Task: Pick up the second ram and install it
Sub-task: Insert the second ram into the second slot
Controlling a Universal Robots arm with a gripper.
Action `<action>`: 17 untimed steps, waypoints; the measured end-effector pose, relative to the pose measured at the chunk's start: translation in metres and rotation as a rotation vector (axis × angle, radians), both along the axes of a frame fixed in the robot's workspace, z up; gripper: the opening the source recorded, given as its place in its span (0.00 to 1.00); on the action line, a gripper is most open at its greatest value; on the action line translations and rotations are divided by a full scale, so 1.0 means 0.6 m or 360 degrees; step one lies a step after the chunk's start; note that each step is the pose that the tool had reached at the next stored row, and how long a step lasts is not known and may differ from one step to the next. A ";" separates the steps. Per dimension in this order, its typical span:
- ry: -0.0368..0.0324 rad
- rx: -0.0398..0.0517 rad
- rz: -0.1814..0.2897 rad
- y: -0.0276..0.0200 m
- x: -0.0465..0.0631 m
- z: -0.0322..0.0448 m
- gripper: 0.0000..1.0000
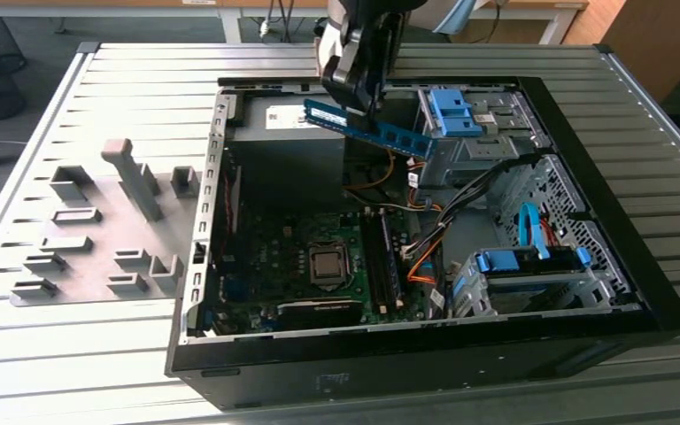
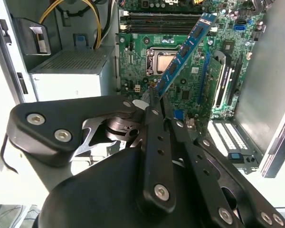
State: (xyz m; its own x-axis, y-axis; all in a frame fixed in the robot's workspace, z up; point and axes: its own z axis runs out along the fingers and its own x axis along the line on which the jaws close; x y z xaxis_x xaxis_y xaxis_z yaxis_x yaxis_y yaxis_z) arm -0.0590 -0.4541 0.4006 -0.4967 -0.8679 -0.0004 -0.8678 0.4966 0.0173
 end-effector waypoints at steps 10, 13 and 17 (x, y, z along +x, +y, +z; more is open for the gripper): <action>0.0000 0.0000 -0.0080 0.0000 0.000 0.000 0.14; 0.0000 0.0000 -0.0123 0.0000 0.000 -0.001 0.14; 0.0000 0.0000 -0.0203 0.0000 0.000 -0.001 0.14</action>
